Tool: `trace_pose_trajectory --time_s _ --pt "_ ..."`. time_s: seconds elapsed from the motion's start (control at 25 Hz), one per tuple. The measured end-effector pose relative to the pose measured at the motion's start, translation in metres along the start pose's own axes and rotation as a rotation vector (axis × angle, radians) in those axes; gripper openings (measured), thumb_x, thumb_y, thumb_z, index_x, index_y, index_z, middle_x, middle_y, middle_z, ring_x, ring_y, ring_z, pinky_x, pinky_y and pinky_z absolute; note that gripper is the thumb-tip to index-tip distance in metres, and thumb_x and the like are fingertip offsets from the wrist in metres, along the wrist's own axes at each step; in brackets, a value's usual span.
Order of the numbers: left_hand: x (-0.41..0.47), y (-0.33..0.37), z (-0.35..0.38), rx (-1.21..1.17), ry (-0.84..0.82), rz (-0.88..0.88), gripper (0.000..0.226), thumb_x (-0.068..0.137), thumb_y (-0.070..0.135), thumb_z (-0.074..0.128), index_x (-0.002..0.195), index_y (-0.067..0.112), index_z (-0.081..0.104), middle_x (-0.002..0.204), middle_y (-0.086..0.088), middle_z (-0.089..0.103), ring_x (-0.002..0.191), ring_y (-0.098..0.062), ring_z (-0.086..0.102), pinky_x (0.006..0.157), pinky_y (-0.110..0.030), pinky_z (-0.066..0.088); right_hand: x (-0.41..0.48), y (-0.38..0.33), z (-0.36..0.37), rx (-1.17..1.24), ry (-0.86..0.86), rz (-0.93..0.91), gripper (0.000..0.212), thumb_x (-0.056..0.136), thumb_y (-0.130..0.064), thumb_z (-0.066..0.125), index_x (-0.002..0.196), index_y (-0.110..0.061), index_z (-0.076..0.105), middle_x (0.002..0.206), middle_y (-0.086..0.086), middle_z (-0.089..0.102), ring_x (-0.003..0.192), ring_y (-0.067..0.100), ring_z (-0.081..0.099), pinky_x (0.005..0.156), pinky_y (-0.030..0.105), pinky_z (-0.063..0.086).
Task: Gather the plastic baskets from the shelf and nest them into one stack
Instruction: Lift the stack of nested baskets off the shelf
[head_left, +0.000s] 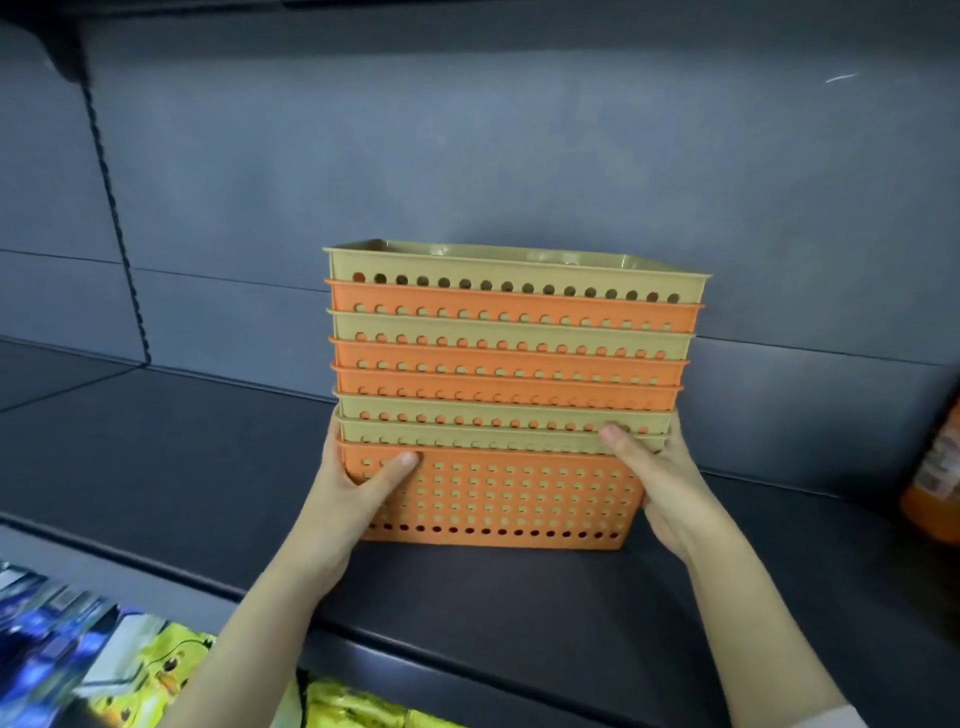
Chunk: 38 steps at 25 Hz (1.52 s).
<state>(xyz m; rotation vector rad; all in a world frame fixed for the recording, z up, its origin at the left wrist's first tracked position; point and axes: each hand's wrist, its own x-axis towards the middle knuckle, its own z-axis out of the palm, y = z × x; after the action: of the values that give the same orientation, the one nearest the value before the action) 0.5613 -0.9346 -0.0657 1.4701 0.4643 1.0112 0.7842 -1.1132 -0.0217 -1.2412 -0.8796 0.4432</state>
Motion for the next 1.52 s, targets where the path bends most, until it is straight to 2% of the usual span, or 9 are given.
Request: trace_pose_trajectory --time_s 0.2,0.32,0.56,0.68,0.88,1.04,1.28,1.36,1.52 --pt "-0.032 0.022 -0.017 -0.028 0.066 0.025 0.075 0.068 0.054 0.081 0.132 0.041 0.045 0.116 0.018 0.07 0.106 -0.002 0.067 0.081 -0.023 0.053 -0.036 -0.008 0.025 0.038 0.008 0.004 0.096 0.044 -0.055 0.09 0.129 -0.033 0.053 0.112 -0.014 0.073 0.102 0.001 0.068 0.09 0.031 0.048" --pt "-0.059 0.037 -0.043 -0.063 0.205 0.008 0.053 0.066 0.054 0.067 0.116 0.045 0.053 0.11 0.017 0.069 0.094 0.004 0.067 0.076 -0.026 0.048 -0.062 -0.011 0.061 0.102 0.02 -0.011 0.082 0.047 -0.045 0.089 0.121 -0.035 0.056 0.106 -0.017 0.074 0.097 -0.001 0.069 0.091 0.033 0.049" --pt "-0.118 0.067 -0.146 -0.079 0.419 0.03 0.042 0.065 0.053 0.071 0.103 0.044 0.054 0.1 0.021 0.069 0.093 -0.001 0.065 0.076 -0.032 0.047 -0.095 -0.027 0.171 0.145 -0.027 -0.041 0.102 0.037 -0.054 0.091 0.128 -0.032 0.051 0.098 -0.019 0.075 0.091 -0.001 0.07 0.081 0.032 0.052" --pt "-0.159 0.083 -0.229 -0.033 0.511 0.039 0.043 0.068 0.053 0.075 0.106 0.043 0.057 0.103 0.017 0.072 0.096 -0.007 0.069 0.071 -0.03 0.051 -0.113 -0.025 0.253 0.192 -0.155 -0.033 0.081 0.054 -0.033 0.088 0.126 -0.033 0.052 0.092 -0.02 0.075 0.086 -0.001 0.072 0.07 0.029 0.054" --pt "-0.235 0.113 -0.36 0.089 0.672 0.094 0.047 0.067 0.056 0.077 0.108 0.043 0.059 0.102 0.023 0.074 0.095 0.002 0.07 0.081 -0.031 0.05 -0.151 -0.009 0.402 0.261 -0.325 0.046 0.057 0.057 -0.034 0.075 0.111 -0.037 0.057 0.088 -0.023 0.075 0.082 -0.006 0.07 0.07 0.022 0.052" --pt "-0.292 0.139 -0.44 0.19 0.8 0.123 0.045 0.072 0.052 0.079 0.109 0.042 0.054 0.095 0.03 0.072 0.087 0.008 0.068 0.076 -0.025 0.047 -0.181 0.006 0.509 0.327 -0.471 0.13 0.061 0.054 -0.035 0.088 0.105 -0.043 0.055 0.078 -0.036 0.069 0.071 -0.02 0.063 0.074 0.023 0.043" --pt "-0.325 0.137 -0.532 0.157 0.984 0.071 0.075 0.05 0.07 0.081 0.117 0.045 0.058 0.121 0.009 0.071 0.112 -0.02 0.067 0.097 -0.055 0.049 -0.192 0.034 0.622 0.362 -0.6 0.258 0.053 0.072 -0.029 0.08 0.116 -0.037 0.051 0.08 -0.035 0.057 0.068 -0.022 0.054 0.084 0.02 0.037" --pt "-0.318 0.131 -0.562 0.156 1.016 0.057 0.081 0.051 0.07 0.082 0.123 0.042 0.057 0.123 0.007 0.07 0.114 -0.022 0.067 0.098 -0.058 0.048 -0.181 0.043 0.662 0.368 -0.633 0.31 0.036 0.081 -0.02 0.068 0.11 -0.032 0.05 0.08 -0.03 0.049 0.062 -0.019 0.053 0.067 0.014 0.04" --pt "-0.281 0.116 -0.627 0.191 1.107 0.074 0.073 0.057 0.059 0.076 0.124 0.038 0.056 0.117 0.012 0.072 0.105 -0.01 0.069 0.094 -0.046 0.052 -0.142 0.067 0.74 0.368 -0.738 0.239 0.058 0.053 -0.042 0.077 0.106 -0.036 0.055 0.078 -0.03 0.071 0.069 -0.017 0.064 0.056 0.013 0.052"
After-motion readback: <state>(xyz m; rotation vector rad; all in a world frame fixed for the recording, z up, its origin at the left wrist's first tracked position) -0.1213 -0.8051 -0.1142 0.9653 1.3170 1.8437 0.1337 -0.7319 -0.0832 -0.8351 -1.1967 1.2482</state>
